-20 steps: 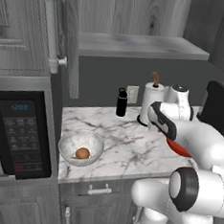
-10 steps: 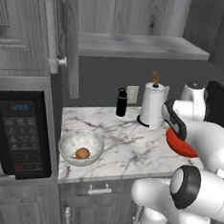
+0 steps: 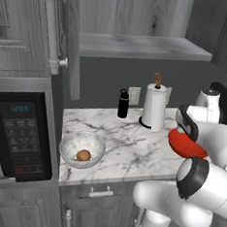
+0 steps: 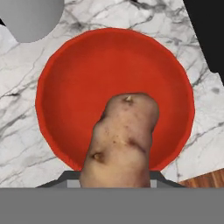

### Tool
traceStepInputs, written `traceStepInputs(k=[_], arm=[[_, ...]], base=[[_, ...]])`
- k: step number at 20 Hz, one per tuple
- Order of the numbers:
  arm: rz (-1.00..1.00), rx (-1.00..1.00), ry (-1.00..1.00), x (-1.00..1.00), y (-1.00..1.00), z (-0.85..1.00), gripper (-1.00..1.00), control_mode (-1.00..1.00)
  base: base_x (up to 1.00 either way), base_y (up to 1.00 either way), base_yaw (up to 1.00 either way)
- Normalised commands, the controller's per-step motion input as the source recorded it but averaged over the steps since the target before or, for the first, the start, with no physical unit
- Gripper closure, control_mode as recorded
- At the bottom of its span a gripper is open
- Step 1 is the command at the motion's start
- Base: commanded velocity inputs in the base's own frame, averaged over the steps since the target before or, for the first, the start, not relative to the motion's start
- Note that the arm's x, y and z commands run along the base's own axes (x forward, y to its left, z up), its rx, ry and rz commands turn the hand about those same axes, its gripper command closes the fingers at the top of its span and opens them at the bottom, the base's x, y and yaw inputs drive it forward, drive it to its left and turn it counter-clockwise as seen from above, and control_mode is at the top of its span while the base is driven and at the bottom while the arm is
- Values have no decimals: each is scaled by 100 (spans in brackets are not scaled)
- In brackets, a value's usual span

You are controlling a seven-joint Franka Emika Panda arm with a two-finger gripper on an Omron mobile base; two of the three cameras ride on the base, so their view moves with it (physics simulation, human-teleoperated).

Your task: Pick both bowls and place them on the counter. Then place the onion in one bowl and place the potato in the other bowl.

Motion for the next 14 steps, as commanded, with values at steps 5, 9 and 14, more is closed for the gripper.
traceStepInputs(k=[5, 9, 14], arm=[[0, 2, 6, 3, -16, -30, 100, -100], [0, 1, 6, 1, -18, -32, 100, -100], [0, 0, 6, 16, -2, -36, 100, -100]], base=[[0, 0, 0], [0, 0, 0], [0, 0, 0]])
